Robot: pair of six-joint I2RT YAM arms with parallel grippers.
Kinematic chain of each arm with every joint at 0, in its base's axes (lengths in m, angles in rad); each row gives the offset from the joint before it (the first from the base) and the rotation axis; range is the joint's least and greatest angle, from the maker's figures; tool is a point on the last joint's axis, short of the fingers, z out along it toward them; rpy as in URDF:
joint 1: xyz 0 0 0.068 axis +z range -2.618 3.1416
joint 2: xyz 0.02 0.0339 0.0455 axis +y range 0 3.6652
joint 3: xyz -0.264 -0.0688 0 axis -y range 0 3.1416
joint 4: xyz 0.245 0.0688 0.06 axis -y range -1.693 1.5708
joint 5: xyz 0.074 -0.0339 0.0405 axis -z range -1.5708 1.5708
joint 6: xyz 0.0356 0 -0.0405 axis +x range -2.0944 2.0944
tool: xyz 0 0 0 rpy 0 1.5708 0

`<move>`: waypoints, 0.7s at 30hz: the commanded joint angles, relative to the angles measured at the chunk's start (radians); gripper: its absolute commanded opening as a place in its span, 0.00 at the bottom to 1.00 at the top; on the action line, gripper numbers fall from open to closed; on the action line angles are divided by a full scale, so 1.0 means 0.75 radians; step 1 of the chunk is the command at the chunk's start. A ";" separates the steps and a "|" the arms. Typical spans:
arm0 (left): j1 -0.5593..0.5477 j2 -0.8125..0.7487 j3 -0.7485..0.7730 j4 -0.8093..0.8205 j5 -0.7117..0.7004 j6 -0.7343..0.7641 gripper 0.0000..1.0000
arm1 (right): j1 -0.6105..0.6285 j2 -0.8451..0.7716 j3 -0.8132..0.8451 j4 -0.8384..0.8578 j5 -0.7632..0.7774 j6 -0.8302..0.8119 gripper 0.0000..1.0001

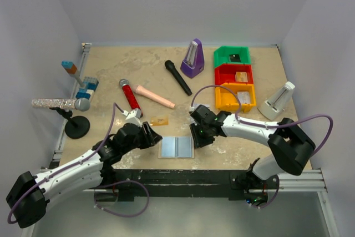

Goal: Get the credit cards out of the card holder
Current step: Remove the credit card from the card holder.

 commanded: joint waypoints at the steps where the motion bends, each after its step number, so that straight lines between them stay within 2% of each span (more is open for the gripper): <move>1: -0.007 -0.003 -0.022 0.031 0.034 -0.027 0.49 | 0.000 -0.048 0.013 0.001 0.049 0.017 0.31; 4: -0.007 0.001 -0.026 0.041 0.038 -0.029 0.49 | 0.000 -0.056 0.000 0.005 0.059 0.015 0.25; 7: -0.007 0.011 -0.030 0.049 0.048 -0.029 0.49 | 0.000 -0.056 -0.008 0.013 0.064 0.015 0.23; 8: -0.007 0.013 -0.032 0.052 0.052 -0.029 0.49 | 0.000 -0.050 -0.006 0.011 0.066 0.015 0.26; 11: -0.007 0.015 -0.038 0.056 0.058 -0.031 0.49 | 0.000 -0.036 -0.002 0.017 0.074 0.015 0.47; 13: -0.007 0.011 -0.046 0.058 0.056 -0.036 0.49 | 0.000 -0.028 0.008 0.017 0.082 0.015 0.52; 16: -0.007 0.001 -0.057 0.062 0.054 -0.040 0.49 | 0.000 -0.013 0.025 0.015 0.086 0.013 0.52; 21: -0.007 -0.003 -0.059 0.062 0.054 -0.038 0.48 | 0.000 0.009 0.045 0.011 0.086 0.005 0.40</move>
